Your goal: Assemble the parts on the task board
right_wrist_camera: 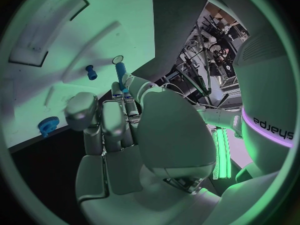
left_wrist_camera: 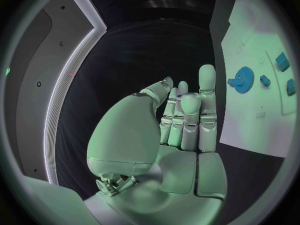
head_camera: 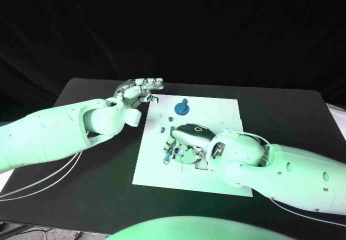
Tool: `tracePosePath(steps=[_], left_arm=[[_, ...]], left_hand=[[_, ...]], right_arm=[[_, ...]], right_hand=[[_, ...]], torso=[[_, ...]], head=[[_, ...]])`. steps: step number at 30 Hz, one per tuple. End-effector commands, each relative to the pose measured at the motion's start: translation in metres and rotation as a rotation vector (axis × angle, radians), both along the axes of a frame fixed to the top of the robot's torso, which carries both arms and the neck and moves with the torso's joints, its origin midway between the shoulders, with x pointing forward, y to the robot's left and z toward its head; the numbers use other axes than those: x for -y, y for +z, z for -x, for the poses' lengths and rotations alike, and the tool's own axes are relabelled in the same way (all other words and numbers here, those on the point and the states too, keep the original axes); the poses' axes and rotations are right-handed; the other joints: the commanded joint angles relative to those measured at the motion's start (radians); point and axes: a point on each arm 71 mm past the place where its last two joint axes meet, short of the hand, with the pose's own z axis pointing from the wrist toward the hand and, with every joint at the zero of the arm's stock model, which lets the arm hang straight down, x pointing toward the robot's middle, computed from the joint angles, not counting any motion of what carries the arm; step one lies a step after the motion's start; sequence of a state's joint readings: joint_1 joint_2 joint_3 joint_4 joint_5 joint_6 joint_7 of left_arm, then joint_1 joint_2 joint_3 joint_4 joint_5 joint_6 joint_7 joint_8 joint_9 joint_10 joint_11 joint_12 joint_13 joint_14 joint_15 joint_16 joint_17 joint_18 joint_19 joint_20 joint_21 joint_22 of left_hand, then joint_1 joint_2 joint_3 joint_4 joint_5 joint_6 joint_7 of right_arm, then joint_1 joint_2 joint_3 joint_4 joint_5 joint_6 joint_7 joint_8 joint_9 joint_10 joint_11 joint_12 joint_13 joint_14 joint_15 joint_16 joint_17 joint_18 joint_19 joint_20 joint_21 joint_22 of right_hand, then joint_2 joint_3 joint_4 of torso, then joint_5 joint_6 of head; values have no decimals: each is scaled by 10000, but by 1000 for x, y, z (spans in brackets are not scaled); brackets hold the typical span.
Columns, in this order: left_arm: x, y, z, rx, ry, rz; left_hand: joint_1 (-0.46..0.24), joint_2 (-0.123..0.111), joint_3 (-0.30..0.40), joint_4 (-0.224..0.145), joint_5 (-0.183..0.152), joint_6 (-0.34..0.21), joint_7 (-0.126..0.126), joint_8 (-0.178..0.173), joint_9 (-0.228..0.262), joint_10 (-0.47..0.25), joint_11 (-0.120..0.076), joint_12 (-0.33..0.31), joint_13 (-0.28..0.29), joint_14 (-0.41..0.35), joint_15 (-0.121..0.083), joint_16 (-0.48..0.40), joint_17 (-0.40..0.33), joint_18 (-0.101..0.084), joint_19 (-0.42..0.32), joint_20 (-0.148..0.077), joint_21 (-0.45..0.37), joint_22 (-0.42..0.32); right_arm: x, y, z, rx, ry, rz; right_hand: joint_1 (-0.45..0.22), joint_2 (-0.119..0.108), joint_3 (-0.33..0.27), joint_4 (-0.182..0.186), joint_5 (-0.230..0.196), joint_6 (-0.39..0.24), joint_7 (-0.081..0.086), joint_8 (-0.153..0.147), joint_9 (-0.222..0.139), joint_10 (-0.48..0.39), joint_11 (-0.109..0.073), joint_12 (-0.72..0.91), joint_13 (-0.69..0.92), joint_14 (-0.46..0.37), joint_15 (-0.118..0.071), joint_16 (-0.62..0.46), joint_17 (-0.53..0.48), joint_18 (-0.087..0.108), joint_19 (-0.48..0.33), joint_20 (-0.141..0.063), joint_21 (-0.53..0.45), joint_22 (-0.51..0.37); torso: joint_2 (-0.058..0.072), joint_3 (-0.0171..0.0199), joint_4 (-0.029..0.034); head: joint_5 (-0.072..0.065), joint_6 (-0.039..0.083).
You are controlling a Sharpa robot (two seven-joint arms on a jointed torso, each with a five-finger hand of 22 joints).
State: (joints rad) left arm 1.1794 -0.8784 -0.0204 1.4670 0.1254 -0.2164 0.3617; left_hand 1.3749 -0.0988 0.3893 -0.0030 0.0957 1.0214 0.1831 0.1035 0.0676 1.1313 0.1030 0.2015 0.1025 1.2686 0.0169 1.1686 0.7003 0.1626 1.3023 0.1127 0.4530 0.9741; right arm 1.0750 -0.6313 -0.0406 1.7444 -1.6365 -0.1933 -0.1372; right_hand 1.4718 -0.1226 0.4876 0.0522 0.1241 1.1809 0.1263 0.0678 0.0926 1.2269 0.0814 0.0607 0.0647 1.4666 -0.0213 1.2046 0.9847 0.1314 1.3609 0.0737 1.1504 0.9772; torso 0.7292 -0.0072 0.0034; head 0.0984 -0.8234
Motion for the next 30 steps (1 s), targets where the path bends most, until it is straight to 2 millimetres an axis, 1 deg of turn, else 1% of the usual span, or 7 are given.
tracePosePath(steps=[1, 7, 9, 15, 22, 25, 30], left_arm=[[3, 1, 1, 70, -221, 93], [3, 1, 1, 67, -239, 100], [3, 1, 1, 65, -240, 99], [2, 1, 1, 62, -238, 96], [2, 1, 1, 63, -248, 86], [2, 1, 1, 59, -255, 85], [2, 1, 1, 56, -262, 84]], left_hand=[[32, -13, -4, -63, 47, -67, -4, 13, -10, -63, 15, 44, -5, -82, 13, 19, -10, 172, -64, 5, -37, -14], [32, -13, -4, -63, 47, -67, -4, 13, -10, -63, 15, 44, -5, -82, 13, 19, -10, 172, -64, 5, -37, -14], [32, -13, -4, -63, 47, -67, -4, 13, -10, -63, 15, 44, -5, -82, 13, 19, -10, 172, -64, 5, -37, -14], [32, -13, -4, -63, 47, -67, -4, 13, -10, -63, 15, 44, -5, -82, 13, 19, -10, 172, -64, 5, -37, -14], [32, -13, -4, -63, 47, -67, -4, 13, -10, -63, 15, 44, -5, -82, 13, 19, -10, 172, -64, 5, -37, -14], [32, -13, -4, -63, 47, -67, -4, 13, -10, -63, 15, 44, -5, -82, 13, 19, -10, 172, -64, 5, -37, -14], [32, -13, -4, -63, 47, -67, -4, 13, -10, -63, 15, 44, -5, -82, 13, 19, -10, 172, -64, 5, -37, -14]], right_arm=[[-1, -4, 1, -60, 221, 352], [0, -7, -1, 46, 136, 544], [-1, -8, -1, 41, 141, 604], [-4, -12, 1, -59, 217, 782], [-8, -17, 3, -65, 244, 846], [-9, -18, 4, -42, 240, 850], [-9, -19, 4, -37, 245, 956]], right_hand=[[-7, 122, 47, 11, 54, -8, 59, -17, 11, 220, -174, 33, 9, 182, -18, 66, 3, -112, -25, 49, 50, 9], [-7, 122, 47, 11, 54, -8, 59, -17, 11, 220, -174, 33, 9, 182, -18, 66, 3, -112, -25, 49, 50, 9], [-43, 122, 62, 0, 62, -7, 59, -15, 13, 218, -173, 34, 9, 182, -14, 73, 11, -111, -28, 50, 52, 10], [-43, 122, 62, 0, 62, -7, 59, -15, 13, 218, -173, 34, 9, 182, -14, 73, 11, -111, -28, 50, 52, 10], [-66, 130, 79, -8, 68, -5, 57, -13, 15, 218, -173, 35, 10, 181, -14, 75, 13, -110, -32, 51, 51, 8], [-66, 130, 79, -8, 68, -5, 57, -13, 15, 218, -173, 35, 10, 181, -14, 75, 13, -110, -32, 51, 51, 8], [-66, 130, 79, -8, 68, -5, 57, -13, 15, 218, -173, 35, 10, 181, -14, 75, 13, -110, -32, 51, 51, 8]], torso=[[-5, 1, 1], [0, 5, 1], [4, 0, 2], [6, 0, 6], [-4, 1, 6], [-6, -4, 7], [-8, -1, -3]], head=[[-5, -24], [-1, -44], [-2, -57], [11, -96], [18, -114], [20, -127], [35, -133]])
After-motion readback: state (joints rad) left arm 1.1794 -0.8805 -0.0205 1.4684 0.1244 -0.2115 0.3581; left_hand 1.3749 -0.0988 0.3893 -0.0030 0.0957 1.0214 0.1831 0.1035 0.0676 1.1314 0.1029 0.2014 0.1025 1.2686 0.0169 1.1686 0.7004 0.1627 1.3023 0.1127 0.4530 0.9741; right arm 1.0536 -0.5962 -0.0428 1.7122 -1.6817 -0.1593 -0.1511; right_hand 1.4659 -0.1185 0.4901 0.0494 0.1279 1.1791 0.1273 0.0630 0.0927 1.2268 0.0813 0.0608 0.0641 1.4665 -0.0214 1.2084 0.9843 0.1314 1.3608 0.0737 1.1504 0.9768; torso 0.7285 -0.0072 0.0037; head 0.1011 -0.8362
